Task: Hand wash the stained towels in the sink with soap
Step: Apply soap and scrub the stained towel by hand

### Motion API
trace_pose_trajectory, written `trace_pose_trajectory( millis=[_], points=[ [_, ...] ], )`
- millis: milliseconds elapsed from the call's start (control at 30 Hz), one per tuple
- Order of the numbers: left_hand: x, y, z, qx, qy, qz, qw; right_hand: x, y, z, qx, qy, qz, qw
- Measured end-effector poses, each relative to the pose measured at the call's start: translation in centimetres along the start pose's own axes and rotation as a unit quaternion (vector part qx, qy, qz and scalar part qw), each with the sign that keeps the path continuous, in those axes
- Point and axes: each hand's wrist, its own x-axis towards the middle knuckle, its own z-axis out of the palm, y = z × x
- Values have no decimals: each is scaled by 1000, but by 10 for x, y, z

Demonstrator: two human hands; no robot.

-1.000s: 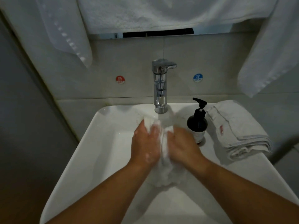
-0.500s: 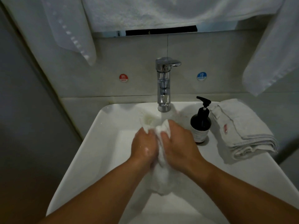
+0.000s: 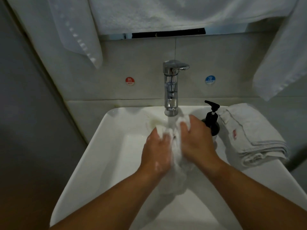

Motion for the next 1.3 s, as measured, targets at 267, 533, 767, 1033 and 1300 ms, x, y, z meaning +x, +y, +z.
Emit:
trace_pose_trajectory(
  millis=[267, 533, 767, 1033, 1300],
  points=[
    [21, -12, -3, -43, 45, -86, 994, -24, -3, 6, 0, -59, -67, 996],
    [15, -2, 0, -54, 54, -47, 996, -15, 13, 6, -122, -140, 0, 983],
    [-3, -12, 5, 126, -34, 23, 991, 0, 9, 9, -25, -52, 13, 998],
    [12, -14, -1, 23, -1, -97, 995, -21, 3, 8, -15, -87, -70, 994],
    [12, -6, -2, 13, 83, 5, 996, -11, 11, 6, -122, -141, 5, 982]
  ],
)
